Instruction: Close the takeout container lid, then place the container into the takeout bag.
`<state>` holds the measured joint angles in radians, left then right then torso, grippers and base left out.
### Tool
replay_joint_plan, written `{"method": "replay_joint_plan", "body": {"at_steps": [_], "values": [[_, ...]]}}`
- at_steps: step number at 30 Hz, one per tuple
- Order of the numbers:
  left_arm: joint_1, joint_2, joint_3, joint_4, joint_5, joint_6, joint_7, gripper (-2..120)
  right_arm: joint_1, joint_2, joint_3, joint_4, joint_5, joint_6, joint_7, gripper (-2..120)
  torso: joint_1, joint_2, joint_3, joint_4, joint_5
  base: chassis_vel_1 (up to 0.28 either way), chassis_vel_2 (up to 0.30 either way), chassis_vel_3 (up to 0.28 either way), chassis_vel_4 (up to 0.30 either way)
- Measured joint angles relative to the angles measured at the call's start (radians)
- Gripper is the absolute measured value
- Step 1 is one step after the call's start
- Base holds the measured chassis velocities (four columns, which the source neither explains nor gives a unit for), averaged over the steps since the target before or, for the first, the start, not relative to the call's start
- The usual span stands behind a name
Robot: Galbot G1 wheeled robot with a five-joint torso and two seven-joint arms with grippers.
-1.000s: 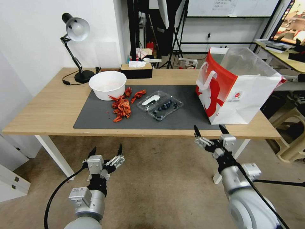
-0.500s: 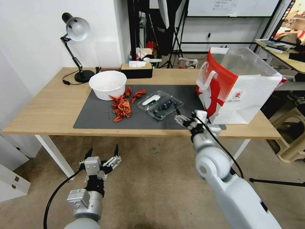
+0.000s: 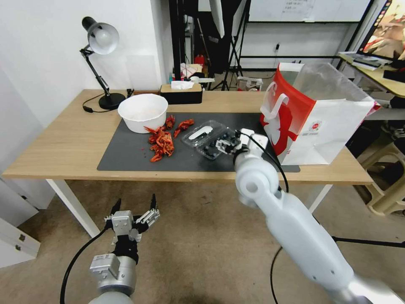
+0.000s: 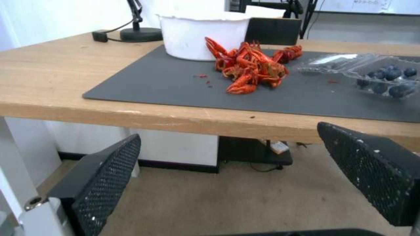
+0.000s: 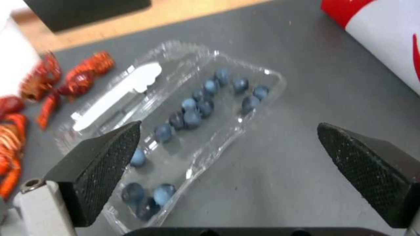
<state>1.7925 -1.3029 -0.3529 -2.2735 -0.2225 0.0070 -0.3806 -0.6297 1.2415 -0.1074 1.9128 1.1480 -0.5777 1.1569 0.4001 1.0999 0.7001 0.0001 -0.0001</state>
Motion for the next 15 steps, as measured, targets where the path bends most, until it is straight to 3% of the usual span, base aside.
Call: {"method": "replay_joint_plan", "body": {"at_steps": [15], "values": [[-0.005, 0.002, -0.003, 0.007, -0.002, -0.005, -0.001, 100, 0.073, 0.025, -0.085, -0.091, 0.131, -0.031, 0.144, 100, 0.000, 0.000, 0.000, -0.0003, 0.0000, 0.000, 0.000, 0.000, 0.000]]}}
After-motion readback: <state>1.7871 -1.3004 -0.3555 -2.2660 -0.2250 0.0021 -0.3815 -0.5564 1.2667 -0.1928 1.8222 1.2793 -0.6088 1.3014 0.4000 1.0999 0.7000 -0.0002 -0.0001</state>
